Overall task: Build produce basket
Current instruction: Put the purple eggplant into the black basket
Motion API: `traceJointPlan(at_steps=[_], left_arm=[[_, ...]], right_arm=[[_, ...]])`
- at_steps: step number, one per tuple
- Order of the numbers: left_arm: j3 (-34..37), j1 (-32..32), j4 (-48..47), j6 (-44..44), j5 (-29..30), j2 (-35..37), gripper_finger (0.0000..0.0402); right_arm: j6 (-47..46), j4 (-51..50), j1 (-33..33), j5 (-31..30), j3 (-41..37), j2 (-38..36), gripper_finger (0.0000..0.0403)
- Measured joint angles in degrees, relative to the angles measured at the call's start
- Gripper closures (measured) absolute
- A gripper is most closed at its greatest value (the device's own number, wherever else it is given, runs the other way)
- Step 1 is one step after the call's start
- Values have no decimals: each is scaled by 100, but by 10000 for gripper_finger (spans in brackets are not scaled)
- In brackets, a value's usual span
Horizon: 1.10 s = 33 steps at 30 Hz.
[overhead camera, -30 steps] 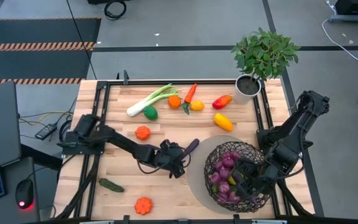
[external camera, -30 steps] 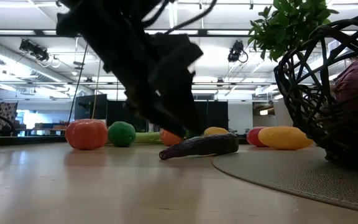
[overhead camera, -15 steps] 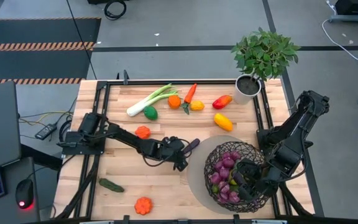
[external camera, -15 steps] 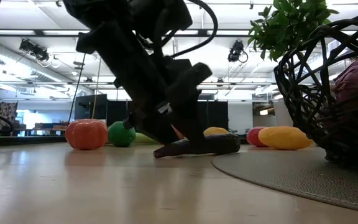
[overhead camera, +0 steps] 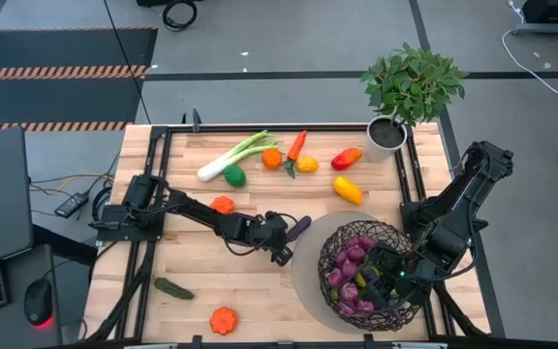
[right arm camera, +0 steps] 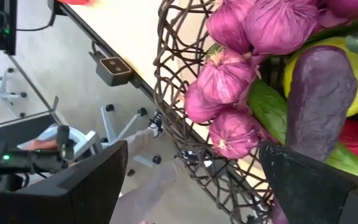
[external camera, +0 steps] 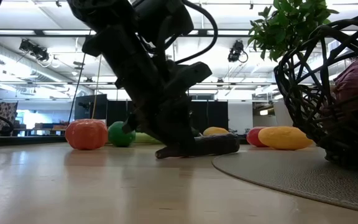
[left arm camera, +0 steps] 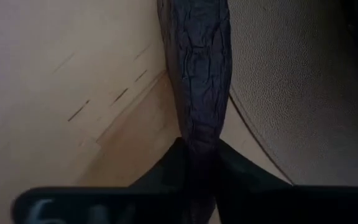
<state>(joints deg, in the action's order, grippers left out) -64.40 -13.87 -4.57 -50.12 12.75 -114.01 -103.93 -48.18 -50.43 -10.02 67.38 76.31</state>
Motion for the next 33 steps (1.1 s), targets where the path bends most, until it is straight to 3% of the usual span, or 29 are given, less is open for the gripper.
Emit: traceJointPlan(at_steps=[5,10,18,21,27,33], left_arm=[[12,53,52,-275,-423,80,355],[20,142,38,-480,-1075,448,334],[22,272,81,-473,-1123,1546,353],[20,284,175,-473,-1082,1901,347],[19,273,767,-512,-1018,2353,335],[15,261,1600,-675,-984,2489,344]], right_arm=[[-3,63,-2,-132,0,0,35],[-6,67,4,-726,2,0,35],[12,61,126,-1626,0,0,35],[15,188,204,-2339,0,0,35],[109,982,382,-4497,2,0,35],[391,1073,839,-4427,2,43,35]])
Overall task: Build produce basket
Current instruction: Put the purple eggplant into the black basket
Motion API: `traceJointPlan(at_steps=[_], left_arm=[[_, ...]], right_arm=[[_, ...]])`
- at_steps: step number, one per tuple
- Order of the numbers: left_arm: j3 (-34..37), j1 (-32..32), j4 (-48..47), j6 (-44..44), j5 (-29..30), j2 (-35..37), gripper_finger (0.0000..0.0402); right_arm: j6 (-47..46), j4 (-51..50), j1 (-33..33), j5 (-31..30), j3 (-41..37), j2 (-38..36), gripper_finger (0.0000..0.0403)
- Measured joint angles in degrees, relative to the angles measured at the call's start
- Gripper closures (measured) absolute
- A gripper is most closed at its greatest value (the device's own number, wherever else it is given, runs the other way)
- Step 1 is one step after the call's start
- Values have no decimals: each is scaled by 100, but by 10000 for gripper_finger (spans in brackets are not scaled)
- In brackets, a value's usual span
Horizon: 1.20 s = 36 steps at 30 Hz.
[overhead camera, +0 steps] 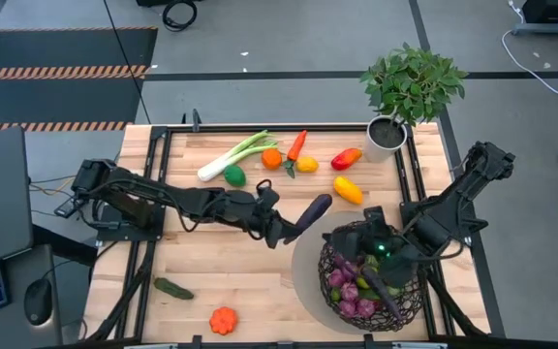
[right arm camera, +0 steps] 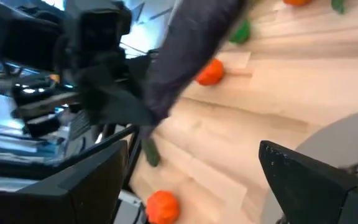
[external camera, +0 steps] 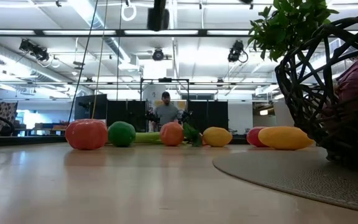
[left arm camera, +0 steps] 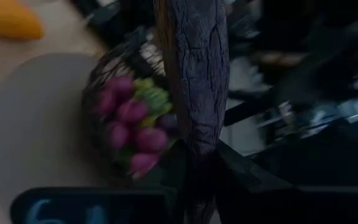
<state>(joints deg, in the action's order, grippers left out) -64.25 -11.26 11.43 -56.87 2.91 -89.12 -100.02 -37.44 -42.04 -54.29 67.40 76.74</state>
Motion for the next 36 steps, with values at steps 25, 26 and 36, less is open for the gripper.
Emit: traceJointPlan(at_steps=[25,26,36], left_arm=[[-4,-208,1056,-202,98,-13,325],[-4,-218,1044,-195,110,-13,320],[-4,-220,509,-552,-146,-13,244]], right_arm=[[3235,1998,1360,1051,-2,7,64],[3292,2002,1366,1062,-2,7,71],[4276,2015,1228,1066,-2,7,224]])
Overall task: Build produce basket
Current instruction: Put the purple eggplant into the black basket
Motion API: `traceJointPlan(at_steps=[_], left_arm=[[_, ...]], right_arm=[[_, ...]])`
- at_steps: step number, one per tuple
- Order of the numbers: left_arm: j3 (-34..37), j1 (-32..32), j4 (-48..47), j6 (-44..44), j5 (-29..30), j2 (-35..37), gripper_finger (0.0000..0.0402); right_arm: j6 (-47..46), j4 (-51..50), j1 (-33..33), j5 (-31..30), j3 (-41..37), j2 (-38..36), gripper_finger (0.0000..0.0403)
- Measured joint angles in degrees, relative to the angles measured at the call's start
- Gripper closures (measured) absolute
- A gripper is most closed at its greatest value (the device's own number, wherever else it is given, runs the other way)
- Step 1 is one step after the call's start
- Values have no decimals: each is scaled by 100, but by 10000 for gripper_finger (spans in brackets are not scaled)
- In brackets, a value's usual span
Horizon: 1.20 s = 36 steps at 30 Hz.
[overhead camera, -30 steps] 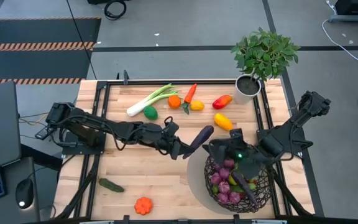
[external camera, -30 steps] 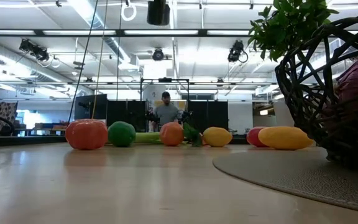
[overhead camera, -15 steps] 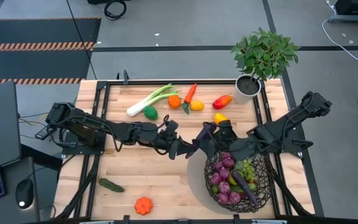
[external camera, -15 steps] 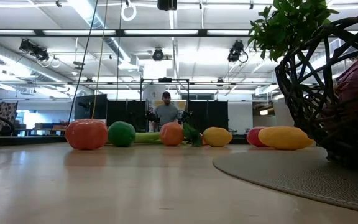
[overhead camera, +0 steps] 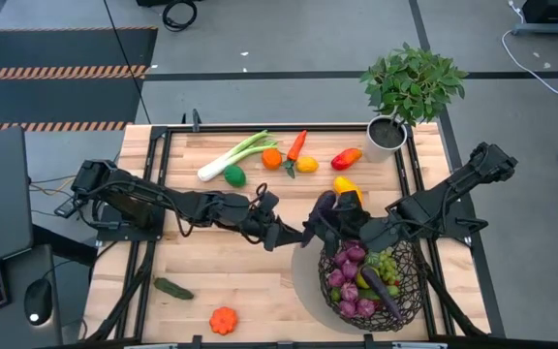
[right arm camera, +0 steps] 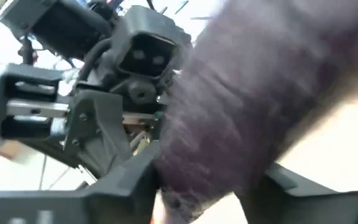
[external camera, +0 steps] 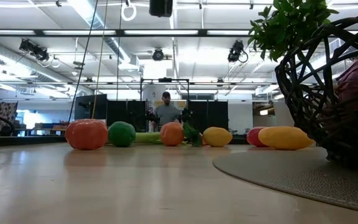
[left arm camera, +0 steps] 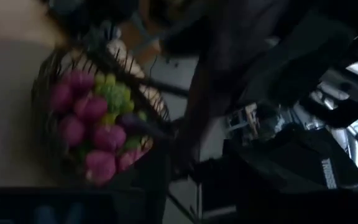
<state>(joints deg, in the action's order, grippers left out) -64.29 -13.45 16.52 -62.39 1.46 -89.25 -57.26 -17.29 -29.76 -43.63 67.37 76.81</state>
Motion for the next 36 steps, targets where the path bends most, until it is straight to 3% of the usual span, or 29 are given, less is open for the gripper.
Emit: traceJointPlan(at_steps=[5,8,17,22,31,36], left_arm=[[0,45,-280,-108,-579,0,195],[0,163,-280,-8,-869,2,171],[0,301,-149,471,-1334,9,157],[0,236,-323,1033,-1317,11,172],[0,-85,-895,1207,-391,7,199],[0,-276,-886,963,-250,0,210]], right_arm=[[301,-10,-20,88,0,-2,295],[124,-8,-22,505,0,-2,306],[-1143,-905,-297,2924,0,-15,288],[-1937,-2073,-720,3756,0,-17,294],[-2747,-3429,-1296,5132,0,-21,294],[-2771,-4254,-1480,5250,0,-21,294]])
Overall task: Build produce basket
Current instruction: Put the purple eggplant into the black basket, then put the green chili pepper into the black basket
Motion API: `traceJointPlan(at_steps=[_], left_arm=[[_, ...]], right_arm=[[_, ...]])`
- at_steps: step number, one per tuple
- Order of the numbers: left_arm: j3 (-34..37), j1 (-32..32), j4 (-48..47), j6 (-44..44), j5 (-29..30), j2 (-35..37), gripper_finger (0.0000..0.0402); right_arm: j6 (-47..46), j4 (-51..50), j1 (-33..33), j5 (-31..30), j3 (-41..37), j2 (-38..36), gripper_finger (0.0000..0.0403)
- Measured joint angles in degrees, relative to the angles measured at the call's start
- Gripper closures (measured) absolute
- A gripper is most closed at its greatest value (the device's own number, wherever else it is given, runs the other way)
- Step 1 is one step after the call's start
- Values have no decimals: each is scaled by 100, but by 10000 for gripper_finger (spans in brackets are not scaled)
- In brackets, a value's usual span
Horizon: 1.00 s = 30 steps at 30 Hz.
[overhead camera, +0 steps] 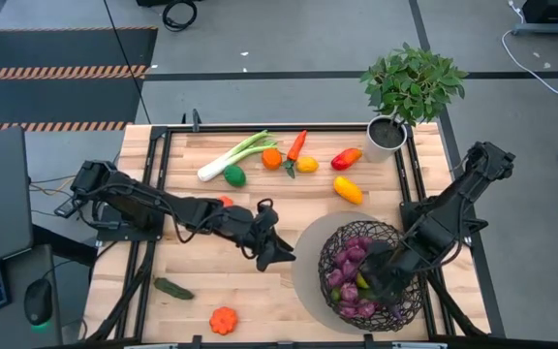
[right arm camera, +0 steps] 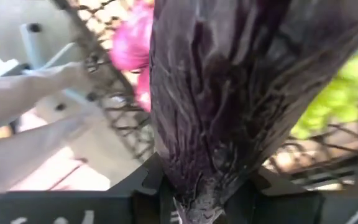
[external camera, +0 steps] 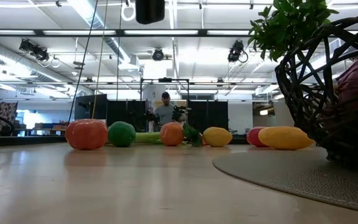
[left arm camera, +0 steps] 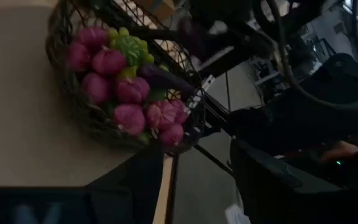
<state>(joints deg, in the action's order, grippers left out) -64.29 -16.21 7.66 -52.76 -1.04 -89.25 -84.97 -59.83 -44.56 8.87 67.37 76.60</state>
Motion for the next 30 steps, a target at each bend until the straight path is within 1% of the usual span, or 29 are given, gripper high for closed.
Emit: traceJointPlan(at_steps=[5,7,12,15,19,21,23,25,28,30], left_arm=[[0,-164,11,-631,-20,0,214],[0,-234,11,-838,-121,0,214],[0,-417,18,-636,-227,0,216],[0,-470,83,-485,-230,-2,214],[0,-468,316,-687,-221,-2,209],[0,-466,535,-652,-221,-10,206],[0,-465,654,-412,-199,-11,203],[0,-432,553,-98,-19,-11,201],[0,-435,146,-99,514,-11,204],[0,-457,-353,-149,837,-11,211]], right_arm=[[7,-333,-48,-562,0,0,294],[9,-525,-48,-632,0,0,294],[-88,-965,-51,-630,0,0,290],[-94,-990,-52,-628,0,0,275],[25,-1009,-61,-606,0,0,253],[26,-1086,-61,-779,0,0,250],[-197,-1216,-93,-958,0,0,252],[-321,-1299,-174,-1038,0,0,253],[-521,-1342,-277,-1007,0,0,248],[-583,-1322,-335,-890,0,2,239]])
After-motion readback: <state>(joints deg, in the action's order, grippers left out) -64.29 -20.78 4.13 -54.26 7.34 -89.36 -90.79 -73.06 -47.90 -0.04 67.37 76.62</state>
